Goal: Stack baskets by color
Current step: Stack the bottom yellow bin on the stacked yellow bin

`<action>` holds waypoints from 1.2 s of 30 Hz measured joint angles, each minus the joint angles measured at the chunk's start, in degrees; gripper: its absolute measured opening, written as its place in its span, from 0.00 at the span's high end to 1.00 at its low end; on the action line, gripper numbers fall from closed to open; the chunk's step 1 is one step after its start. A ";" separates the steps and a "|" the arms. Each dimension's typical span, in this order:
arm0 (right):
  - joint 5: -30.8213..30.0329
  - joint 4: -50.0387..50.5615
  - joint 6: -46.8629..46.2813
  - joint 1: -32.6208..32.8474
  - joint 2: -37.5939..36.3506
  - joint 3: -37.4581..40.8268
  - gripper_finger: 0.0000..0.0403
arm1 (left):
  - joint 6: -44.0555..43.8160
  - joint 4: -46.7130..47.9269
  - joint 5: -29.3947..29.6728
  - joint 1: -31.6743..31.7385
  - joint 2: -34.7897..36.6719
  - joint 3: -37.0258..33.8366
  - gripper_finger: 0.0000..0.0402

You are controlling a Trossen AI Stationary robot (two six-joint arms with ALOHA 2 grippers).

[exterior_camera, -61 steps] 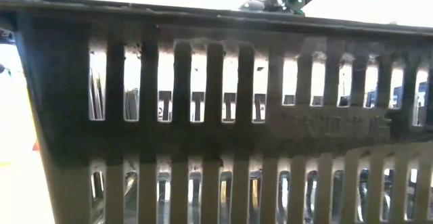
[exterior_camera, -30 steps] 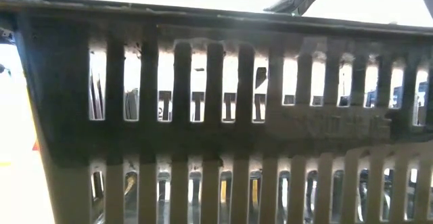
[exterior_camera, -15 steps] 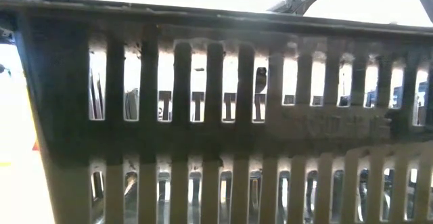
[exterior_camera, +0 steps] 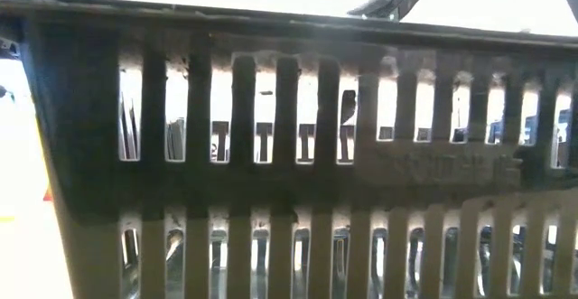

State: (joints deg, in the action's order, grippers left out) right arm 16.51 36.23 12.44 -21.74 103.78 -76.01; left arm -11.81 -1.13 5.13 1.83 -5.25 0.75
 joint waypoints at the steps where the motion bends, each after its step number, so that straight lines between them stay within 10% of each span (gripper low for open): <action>1: -0.09 0.06 -0.47 0.11 -0.77 0.00 0.72 | 0.00 0.01 0.00 0.01 0.00 0.00 0.73; 21: -15.23 -0.02 -11.33 10.93 -7.14 -0.02 0.72 | -3.19 6.46 -2.56 0.00 -1.93 9.24 0.73; 36: -27.27 2.75 -19.14 14.32 -7.14 -0.02 0.72 | -1.15 29.28 -4.59 -1.40 -23.83 29.82 0.73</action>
State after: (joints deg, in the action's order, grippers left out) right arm -10.76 38.98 -6.70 -7.42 96.64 -76.03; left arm -12.96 28.16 0.54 0.42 -29.08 30.58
